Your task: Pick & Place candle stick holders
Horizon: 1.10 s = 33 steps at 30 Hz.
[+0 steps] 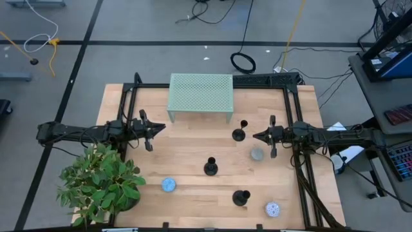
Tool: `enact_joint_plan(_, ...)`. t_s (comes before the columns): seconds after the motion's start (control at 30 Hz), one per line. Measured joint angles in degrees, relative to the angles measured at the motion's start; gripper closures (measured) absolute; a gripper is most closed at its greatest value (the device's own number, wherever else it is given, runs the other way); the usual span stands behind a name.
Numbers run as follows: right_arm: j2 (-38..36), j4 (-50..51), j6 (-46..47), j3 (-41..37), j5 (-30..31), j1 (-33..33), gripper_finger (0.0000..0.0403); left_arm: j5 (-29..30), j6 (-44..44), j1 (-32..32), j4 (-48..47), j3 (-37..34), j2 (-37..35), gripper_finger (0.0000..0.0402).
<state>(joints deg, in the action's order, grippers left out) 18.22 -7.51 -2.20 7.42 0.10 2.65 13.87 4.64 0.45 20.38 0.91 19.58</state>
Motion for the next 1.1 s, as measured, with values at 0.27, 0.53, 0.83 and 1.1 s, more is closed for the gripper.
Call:
enact_joint_plan(0.27, 0.0, 0.0, 0.0, 0.0, 0.0, 0.0, 0.0399, 0.0, 0.0, 0.0, 0.0, 0.0, 0.0, 0.0360)
enact_joint_plan(0.53, 0.0, 0.0, 0.0, 0.0, 0.0, 0.0, 0.0399, 0.0, 0.0, 0.0, 0.0, 0.0, 0.0, 0.0360)
enact_joint_plan(0.83, 0.0, 0.0, 0.0, 0.0, 0.0, 0.0, 0.0399, 0.0, 0.0, 0.0, 0.0, 0.0, 0.0, 0.0360)
enact_joint_plan(1.1, 0.0, -2.9, 2.2, 0.0, -0.2, 0.0, 0.0399, 0.0, 0.0, 0.0, 0.0, 0.0, 0.0, 0.0360)
